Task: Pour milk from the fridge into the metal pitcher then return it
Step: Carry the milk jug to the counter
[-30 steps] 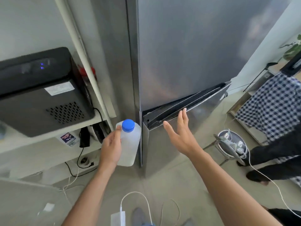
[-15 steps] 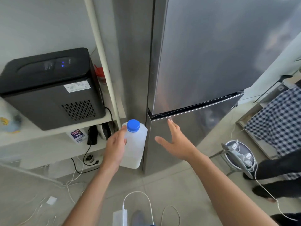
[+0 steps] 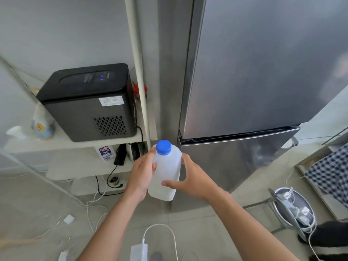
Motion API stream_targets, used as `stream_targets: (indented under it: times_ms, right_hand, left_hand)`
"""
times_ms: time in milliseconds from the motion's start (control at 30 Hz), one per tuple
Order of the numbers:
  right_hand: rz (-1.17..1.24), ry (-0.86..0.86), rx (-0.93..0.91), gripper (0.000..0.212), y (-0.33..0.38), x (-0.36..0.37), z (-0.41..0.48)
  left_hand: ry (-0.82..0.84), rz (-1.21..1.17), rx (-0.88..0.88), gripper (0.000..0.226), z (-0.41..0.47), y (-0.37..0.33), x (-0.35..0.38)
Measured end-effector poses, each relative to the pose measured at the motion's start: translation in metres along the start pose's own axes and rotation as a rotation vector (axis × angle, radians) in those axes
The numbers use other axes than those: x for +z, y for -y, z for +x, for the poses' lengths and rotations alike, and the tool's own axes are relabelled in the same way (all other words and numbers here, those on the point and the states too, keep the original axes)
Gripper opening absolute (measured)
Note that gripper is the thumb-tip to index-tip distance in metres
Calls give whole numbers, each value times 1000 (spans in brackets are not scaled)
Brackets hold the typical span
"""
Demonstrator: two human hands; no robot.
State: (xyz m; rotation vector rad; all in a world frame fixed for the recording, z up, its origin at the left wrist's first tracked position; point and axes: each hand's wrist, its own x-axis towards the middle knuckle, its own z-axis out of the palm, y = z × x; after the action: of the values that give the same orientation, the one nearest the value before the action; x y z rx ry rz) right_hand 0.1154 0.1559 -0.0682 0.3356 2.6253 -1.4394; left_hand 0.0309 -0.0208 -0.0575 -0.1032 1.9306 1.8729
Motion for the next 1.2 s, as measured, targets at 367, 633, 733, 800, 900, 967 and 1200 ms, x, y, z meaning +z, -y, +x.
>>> stream_targets:
  times_ms: [367, 633, 733, 800, 900, 967, 1200]
  right_hand:
    - [-42, 103, -136, 94, 4, -23, -31]
    - [-80, 260, -278, 93, 4, -10, -49]
    - [-92, 338, -326, 93, 10, 5, -54]
    - [-95, 399, -360, 96, 17, 18, -58]
    - [-123, 490, -399, 97, 31, 41, -63]
    - [-146, 539, -437, 100, 43, 59, -67]
    - [-185, 705, -576, 97, 90, 129, -81]
  left_hand:
    - [-265, -39, 32, 51, -79, -8, 22]
    - [-470, -121, 72, 58, -144, 4, 21]
    - [-552, -148, 63, 63, -171, 9, 15]
    - [-585, -158, 63, 67, -189, 14, 7]
    - [-658, -189, 59, 52, -217, 20, -10]
    - [-738, -202, 53, 47, -235, 24, -23]
    - [-909, -284, 83, 49, -292, 34, -69]
